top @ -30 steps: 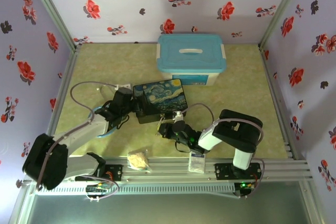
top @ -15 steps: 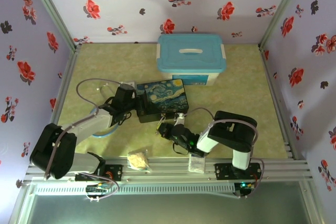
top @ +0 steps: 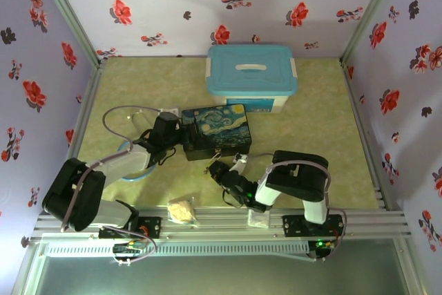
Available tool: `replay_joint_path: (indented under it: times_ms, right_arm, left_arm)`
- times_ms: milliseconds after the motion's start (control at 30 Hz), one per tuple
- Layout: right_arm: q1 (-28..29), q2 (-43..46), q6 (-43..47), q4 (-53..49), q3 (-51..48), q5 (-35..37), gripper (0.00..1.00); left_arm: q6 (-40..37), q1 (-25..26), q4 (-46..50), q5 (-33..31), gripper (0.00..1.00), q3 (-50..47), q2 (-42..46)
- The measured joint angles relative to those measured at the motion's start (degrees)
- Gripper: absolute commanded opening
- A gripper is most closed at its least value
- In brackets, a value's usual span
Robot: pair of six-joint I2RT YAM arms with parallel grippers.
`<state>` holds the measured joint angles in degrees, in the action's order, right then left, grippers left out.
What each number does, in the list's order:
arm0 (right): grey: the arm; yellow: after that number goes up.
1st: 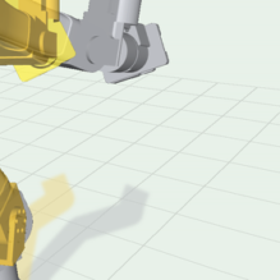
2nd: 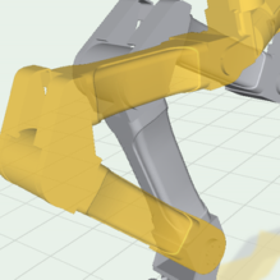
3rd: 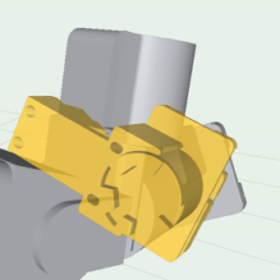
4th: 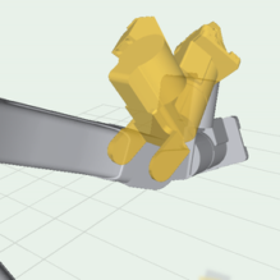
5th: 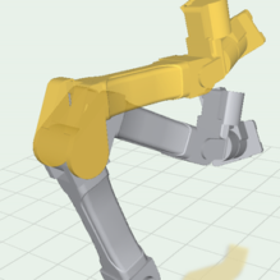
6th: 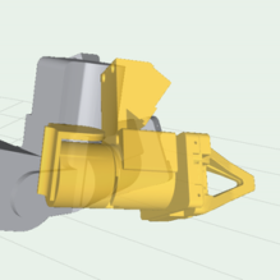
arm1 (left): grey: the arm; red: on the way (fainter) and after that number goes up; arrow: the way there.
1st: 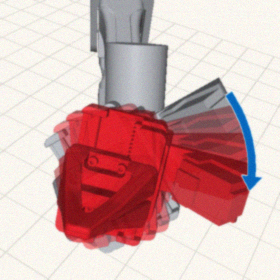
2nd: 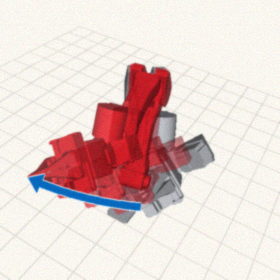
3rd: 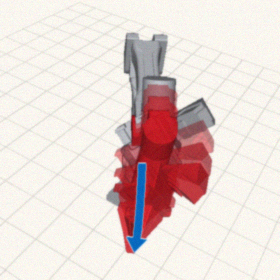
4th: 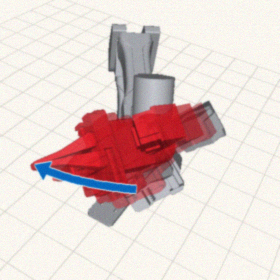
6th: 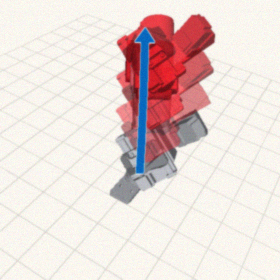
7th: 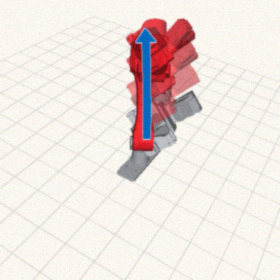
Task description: Unlock the padlock with the key
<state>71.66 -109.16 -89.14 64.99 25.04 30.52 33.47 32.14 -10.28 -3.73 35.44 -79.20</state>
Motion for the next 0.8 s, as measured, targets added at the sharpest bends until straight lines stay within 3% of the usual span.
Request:
replay_joint_path:
  times_ms: [267,533,800]
  right_arm:
    - [0.9,0.11,-2.4,-3.54,1.81,4.63,0.0]
    - [1.42,-5.99,-3.02,9.09,1.14,7.82,0.0]
    - [2.08,-3.85,-3.04,7.06,-0.96,10.8,0.0]
  left_arm:
    - [0.04,0.22,-1.7,0.35,0.47,-0.63,-0.24]
    - [0.07,0.22,-3.1,0.28,0.45,-1.22,-0.35]
    - [0.28,0.63,-6.93,0.46,0.45,-1.7,-2.08]
